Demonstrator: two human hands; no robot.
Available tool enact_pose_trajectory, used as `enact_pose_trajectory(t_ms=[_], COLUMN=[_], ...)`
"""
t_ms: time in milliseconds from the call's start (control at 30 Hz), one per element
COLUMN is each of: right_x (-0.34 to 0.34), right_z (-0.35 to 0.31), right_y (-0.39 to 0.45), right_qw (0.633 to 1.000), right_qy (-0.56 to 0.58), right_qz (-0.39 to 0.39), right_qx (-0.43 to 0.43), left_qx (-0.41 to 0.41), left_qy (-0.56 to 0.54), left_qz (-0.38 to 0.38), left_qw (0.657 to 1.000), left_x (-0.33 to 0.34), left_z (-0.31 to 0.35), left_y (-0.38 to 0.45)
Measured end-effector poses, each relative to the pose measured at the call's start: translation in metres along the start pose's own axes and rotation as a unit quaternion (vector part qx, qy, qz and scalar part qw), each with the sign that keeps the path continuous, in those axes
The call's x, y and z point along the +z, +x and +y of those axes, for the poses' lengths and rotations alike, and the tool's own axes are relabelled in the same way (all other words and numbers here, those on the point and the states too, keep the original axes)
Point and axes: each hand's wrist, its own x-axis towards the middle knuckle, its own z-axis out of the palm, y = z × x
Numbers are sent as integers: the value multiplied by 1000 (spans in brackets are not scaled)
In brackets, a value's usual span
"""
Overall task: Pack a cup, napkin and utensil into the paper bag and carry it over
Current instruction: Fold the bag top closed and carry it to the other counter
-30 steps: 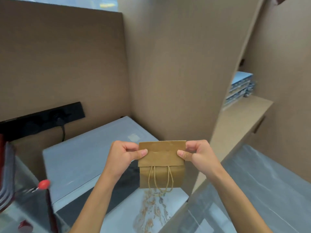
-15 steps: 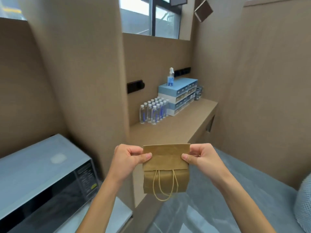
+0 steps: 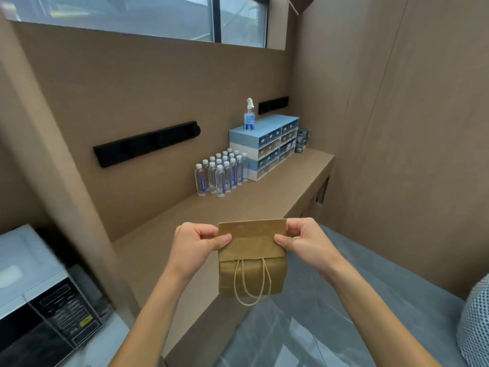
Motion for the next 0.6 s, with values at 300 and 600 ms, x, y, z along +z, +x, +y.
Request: enact_pose_trajectory(t_ms=[300,600], right_x=[19,78], right_z=[33,72], right_y=[144,268], right_qw=[997,978], right_qy=[-68,-169], right_qz=[-10,-123], right_qx=[-21,-12], left_qx=[-16,-97], left_qy=[73,185], left_qz=[28,67], left_qw=[997,976], left_x=[-18,-45], left_z=[-64,-136], left_y=[107,169])
